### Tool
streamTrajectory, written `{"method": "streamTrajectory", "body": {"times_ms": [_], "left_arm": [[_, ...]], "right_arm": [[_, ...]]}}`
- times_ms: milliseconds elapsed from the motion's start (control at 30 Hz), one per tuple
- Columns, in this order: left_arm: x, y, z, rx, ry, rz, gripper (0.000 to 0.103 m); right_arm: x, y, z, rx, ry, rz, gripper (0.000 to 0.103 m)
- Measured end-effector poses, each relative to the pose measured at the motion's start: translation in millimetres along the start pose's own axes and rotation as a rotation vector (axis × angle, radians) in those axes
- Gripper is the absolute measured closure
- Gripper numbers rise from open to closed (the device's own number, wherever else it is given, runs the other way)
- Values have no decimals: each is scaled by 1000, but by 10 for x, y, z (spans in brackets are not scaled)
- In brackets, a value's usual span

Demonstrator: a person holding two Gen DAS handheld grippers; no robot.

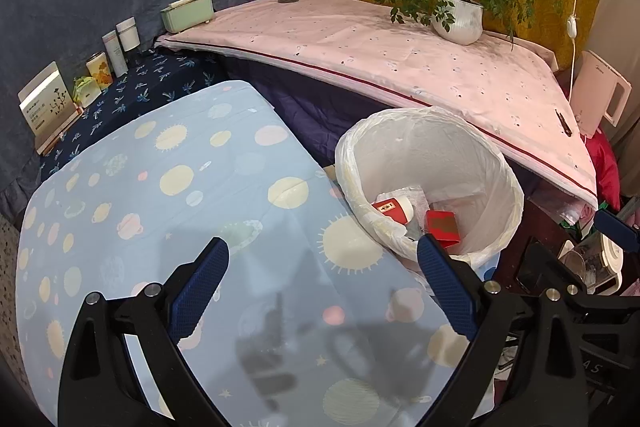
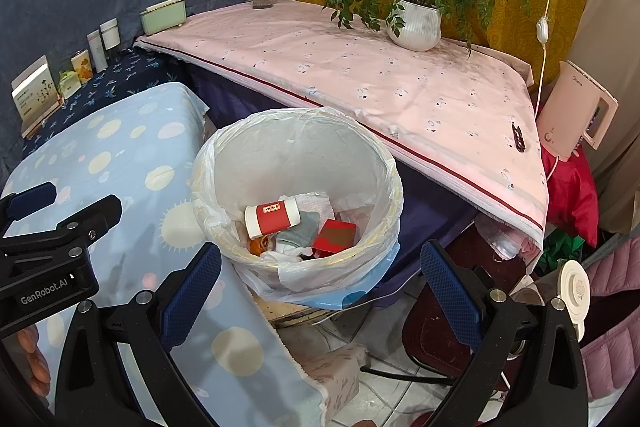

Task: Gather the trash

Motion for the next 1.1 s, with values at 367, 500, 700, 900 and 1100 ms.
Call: {"method": "streamTrajectory", "body": {"times_ms": [367, 500, 700, 900, 1100], "left_arm": [[-15, -68, 27, -2, -15, -13, 12], [-16, -76, 25, -3, -15, -14, 12], [-16, -81, 22, -5, -14, -15, 12], [-18, -92, 24, -4, -14, -17, 12], [-6, -72, 19, -1, -13, -5, 12]], "right_arm": [[-1, -2, -1, 0, -1, -1, 7], [-1, -8, -2, 1, 0, -1, 7], [-3, -10, -6, 1, 1, 0, 7], [-1, -14, -5, 0, -1, -2, 7], [-20, -3, 1, -1, -1, -5, 7]]}}
Point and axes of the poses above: each gripper's, at about its wrist camera, not at the fingertips, and z roughly against the way its jaws point, y to its left, x to its top, the point moved 1 cm from there along -z, roughly the way its jaws point, and after that the axes turned 10 degrees about z, right-handed, at the moved point
